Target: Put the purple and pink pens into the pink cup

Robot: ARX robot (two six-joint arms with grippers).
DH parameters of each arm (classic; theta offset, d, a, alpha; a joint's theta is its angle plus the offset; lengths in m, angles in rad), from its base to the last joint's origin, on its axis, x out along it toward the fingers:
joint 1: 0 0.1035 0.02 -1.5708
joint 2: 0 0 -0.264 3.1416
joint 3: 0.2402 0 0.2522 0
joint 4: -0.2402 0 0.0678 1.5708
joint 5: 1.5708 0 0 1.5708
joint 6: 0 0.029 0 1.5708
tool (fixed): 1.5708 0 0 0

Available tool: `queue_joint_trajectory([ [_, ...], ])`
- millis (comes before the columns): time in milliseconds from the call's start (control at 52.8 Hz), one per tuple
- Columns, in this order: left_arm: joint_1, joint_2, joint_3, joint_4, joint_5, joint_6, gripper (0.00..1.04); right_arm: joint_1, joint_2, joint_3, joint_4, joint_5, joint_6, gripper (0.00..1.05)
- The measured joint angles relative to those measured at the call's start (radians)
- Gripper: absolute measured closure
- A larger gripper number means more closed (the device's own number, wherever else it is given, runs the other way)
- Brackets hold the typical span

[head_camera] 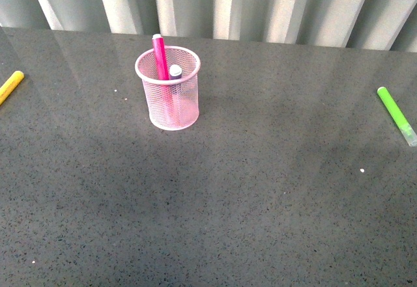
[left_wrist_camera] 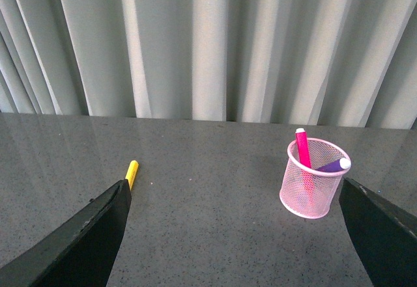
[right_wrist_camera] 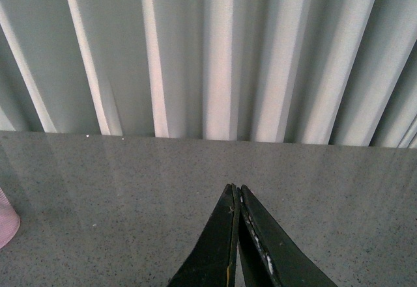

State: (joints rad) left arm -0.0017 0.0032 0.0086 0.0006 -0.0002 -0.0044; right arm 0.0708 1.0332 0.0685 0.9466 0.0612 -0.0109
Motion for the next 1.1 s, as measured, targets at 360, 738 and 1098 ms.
queue_joint_trajectory([
  [360, 0.0, 0.0, 0.0, 0.0, 0.0, 0.0, 0.07, -0.068, -0.27, -0.042, -0.217, -0.061, 0.0, 1.01],
  [738, 0.0, 0.0, 0.0, 0.0, 0.0, 0.0, 0.07, -0.068, -0.533, -0.045, -0.452, -0.061, 0.0, 1.01],
  [1098, 0.0, 0.0, 0.0, 0.0, 0.0, 0.0, 0.07, -0.068, -0.695, -0.046, -0.607, -0.06, 0.0, 1.01],
])
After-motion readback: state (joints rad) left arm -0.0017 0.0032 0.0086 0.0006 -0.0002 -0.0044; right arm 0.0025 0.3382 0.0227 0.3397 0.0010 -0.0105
